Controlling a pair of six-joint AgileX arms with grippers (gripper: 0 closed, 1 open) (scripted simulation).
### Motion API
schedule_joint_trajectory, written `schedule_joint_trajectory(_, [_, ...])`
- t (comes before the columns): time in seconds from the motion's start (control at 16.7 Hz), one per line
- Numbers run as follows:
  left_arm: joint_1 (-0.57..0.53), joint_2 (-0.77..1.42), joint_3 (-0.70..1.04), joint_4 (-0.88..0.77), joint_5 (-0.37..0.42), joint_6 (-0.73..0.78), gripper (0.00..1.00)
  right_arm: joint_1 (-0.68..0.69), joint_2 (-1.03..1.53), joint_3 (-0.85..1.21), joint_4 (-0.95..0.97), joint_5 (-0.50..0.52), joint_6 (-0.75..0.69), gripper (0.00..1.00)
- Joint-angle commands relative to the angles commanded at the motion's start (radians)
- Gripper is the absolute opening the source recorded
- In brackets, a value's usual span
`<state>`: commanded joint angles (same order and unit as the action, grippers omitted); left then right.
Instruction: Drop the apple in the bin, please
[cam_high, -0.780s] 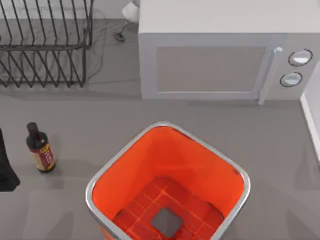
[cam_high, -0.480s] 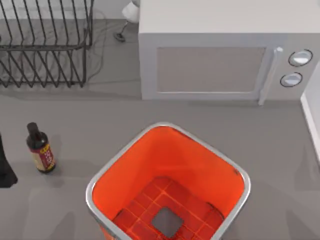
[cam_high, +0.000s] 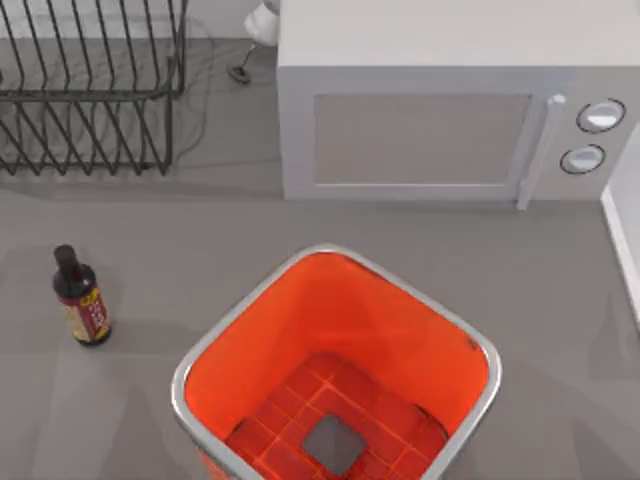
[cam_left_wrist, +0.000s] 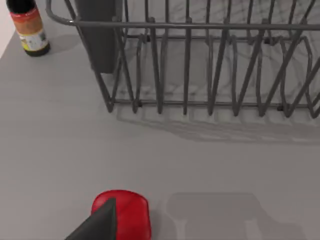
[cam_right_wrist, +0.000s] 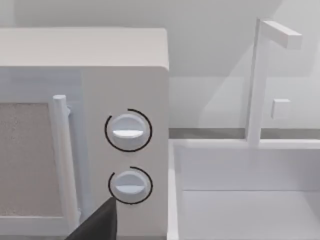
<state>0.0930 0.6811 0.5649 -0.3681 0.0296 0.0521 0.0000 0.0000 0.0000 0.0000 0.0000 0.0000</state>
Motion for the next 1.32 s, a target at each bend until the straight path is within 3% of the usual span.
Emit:
schedule_joint_trajectory(0.42, [0.097, 0.775, 0.524, -0.348, 0.011, 0.047, 1.00, 0.000, 0.000, 0.000, 0.000, 0.000, 0.000, 1.00])
schedule_joint_trajectory(0.66, [0.144, 1.096, 0.744, -0.508, 0.009, 0.069, 1.00, 0.000, 0.000, 0.000, 0.000, 0.000, 0.000, 1.00])
schedule_joint_trajectory(0.9, [0.172, 1.254, 0.861, -0.608, 0.005, 0.083, 1.00, 0.000, 0.000, 0.000, 0.000, 0.000, 0.000, 1.00])
schedule_joint_trajectory(1.32, [0.170, 1.270, 0.869, -0.615, 0.005, 0.083, 1.00, 0.000, 0.000, 0.000, 0.000, 0.000, 0.000, 1.00])
